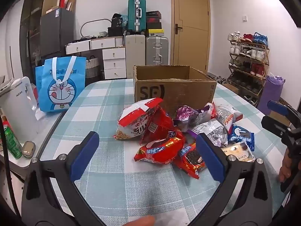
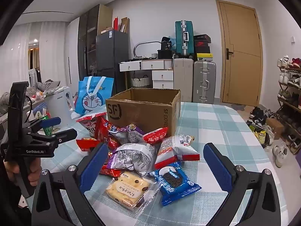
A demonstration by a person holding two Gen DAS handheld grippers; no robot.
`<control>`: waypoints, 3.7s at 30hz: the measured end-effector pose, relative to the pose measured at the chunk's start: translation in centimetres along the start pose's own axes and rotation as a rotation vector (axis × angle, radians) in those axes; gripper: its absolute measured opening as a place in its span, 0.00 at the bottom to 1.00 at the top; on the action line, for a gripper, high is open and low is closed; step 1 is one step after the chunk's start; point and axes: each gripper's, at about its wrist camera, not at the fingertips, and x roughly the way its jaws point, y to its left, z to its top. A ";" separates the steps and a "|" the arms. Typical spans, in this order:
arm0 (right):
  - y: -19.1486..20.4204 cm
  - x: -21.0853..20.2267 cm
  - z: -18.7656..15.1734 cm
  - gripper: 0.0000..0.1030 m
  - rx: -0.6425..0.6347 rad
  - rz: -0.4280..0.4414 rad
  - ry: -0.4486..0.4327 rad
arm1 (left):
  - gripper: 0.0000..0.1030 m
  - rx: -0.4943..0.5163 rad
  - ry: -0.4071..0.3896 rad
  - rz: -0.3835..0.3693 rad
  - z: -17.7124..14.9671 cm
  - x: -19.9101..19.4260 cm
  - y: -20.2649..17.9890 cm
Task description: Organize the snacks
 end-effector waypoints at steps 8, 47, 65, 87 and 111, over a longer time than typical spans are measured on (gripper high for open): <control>0.1 0.3 0.0 1.00 -0.006 0.003 0.021 | 0.99 -0.014 -0.002 -0.011 0.0 -0.3 0.3; -0.1 0.5 0.1 1.00 0.000 0.032 0.031 | 0.99 -0.026 0.011 -0.001 -0.1 0.3 0.3; -0.2 0.5 0.0 1.00 0.003 0.028 0.036 | 0.99 -0.027 0.014 -0.001 -0.1 0.4 0.3; -0.1 0.7 -0.2 1.00 0.002 0.037 0.043 | 0.99 -0.033 0.031 -0.010 -0.5 0.6 0.1; -1.2 3.2 0.1 1.00 0.057 -0.066 0.175 | 0.99 -0.047 0.082 0.000 -0.4 1.3 0.7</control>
